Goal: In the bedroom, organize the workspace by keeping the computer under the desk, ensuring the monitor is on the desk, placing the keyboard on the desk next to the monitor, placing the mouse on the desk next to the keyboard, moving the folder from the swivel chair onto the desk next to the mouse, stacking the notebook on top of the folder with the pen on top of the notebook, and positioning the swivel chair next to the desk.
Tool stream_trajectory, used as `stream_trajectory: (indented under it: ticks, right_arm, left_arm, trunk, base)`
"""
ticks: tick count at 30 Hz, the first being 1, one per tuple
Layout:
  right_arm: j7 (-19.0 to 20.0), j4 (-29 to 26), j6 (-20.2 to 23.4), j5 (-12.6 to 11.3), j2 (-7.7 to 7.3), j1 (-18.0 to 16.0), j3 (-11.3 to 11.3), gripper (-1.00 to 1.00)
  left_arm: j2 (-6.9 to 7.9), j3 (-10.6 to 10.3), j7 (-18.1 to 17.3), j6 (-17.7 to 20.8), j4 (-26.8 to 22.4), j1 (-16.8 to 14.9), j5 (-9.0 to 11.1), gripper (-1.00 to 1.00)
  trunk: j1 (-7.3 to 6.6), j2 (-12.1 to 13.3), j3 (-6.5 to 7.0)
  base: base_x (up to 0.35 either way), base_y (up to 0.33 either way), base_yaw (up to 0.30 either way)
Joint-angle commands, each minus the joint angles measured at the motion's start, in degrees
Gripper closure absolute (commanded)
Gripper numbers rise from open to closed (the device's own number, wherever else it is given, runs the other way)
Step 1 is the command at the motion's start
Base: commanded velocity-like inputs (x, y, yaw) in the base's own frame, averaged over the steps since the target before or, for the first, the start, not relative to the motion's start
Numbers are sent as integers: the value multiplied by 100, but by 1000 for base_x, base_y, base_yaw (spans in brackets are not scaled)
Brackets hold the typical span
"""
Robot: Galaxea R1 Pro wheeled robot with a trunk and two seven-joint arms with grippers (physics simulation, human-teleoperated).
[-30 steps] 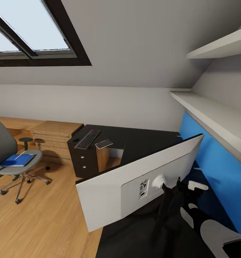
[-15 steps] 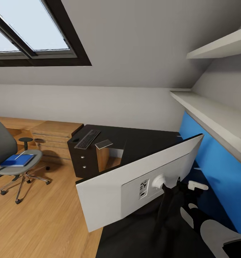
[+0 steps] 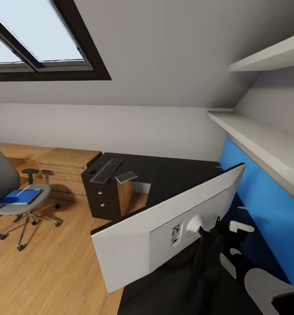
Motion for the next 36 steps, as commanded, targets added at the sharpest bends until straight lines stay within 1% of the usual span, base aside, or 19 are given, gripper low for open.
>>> stream_trajectory:
  ticks: [1,7,22,26,36]
  right_arm:
    - [-27,-1,-8,-26,-3,-5,60,-100]
    - [-27,-1,-8,-26,-3,-5,55,-100]
    - [-27,-1,-8,-26,-3,-5,54,-100]
    - [-27,-1,-8,-26,-3,-5,57,-100]
    - [-27,-1,-8,-26,-3,-5,60,-100]
  left_arm:
    - [1,-7,-14,-6,1,0,49,-100]
    - [-2,-8,-19,-6,25,1,49,-100]
    - [-7,-8,-19,-6,36,1,49,-100]
    - [-2,-10,-19,-6,36,0,49,-100]
    - [1,-8,-18,-6,36,1,49,-100]
  trunk:
    - [6,-11,-11]
    - [6,-11,-11]
    - [6,-11,-11]
    - [6,-11,-11]
    - [6,-11,-11]
  base:
    - [230,0,0]
    - [101,0,0]
    - [4,0,0]
    - [-232,0,0]
    - [-325,0,0]
